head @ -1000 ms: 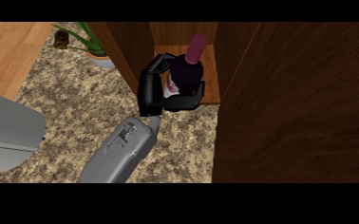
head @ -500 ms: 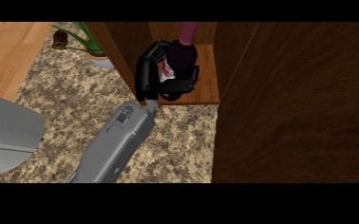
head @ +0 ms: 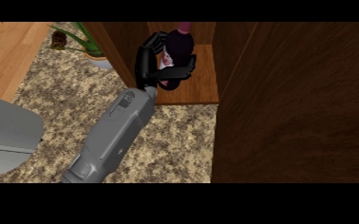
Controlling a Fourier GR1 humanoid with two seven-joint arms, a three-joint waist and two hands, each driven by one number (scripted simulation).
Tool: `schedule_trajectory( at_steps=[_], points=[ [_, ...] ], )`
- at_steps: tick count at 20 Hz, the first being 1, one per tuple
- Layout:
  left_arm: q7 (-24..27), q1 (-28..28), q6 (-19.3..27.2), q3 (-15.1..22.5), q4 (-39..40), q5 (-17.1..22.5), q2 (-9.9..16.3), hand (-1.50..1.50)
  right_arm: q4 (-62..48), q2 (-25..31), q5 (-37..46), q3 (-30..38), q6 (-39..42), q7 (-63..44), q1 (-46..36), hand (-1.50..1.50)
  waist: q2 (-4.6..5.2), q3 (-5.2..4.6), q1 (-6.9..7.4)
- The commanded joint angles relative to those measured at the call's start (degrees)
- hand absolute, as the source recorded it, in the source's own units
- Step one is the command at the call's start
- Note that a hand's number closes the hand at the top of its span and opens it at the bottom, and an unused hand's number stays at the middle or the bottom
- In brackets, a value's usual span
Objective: Pick up the wine, place it into the cabinet and close the cabinet
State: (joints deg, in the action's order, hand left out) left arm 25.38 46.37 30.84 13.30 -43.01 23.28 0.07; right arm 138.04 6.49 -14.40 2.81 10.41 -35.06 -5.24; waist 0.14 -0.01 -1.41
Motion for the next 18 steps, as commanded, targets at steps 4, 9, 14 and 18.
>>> schedule_trajectory(
  at_steps=[4, 9, 14, 18],
  points=[
    [6.26, 5.37, 0.86, -3.56, 8.72, -1.67, -0.07, 1.50, 5.58, -0.10, -6.77, 1.62, 0.36, -1.22, 1.47, -1.50, 0.07, 0.01, -0.17],
    [10.83, 11.36, -0.13, -8.88, 17.42, -1.50, 1.19, 1.50, 5.94, -0.46, -6.68, 0.87, 1.70, 0.37, 3.65, -1.50, 0.47, 0.01, -1.37],
    [13.46, 13.00, -0.93, -10.08, 21.12, -2.23, -0.02, 1.50, 7.21, 0.59, -6.29, 1.90, 1.15, -1.46, 2.95, -1.50, 0.24, 0.00, -0.71],
    [12.54, 16.08, -0.87, -12.94, 24.37, 1.55, -0.07, 1.50, 5.14, -1.04, -5.36, -0.85, 2.12, 1.01, 4.93, -1.50, 0.54, 0.01, -1.72]
  ],
)
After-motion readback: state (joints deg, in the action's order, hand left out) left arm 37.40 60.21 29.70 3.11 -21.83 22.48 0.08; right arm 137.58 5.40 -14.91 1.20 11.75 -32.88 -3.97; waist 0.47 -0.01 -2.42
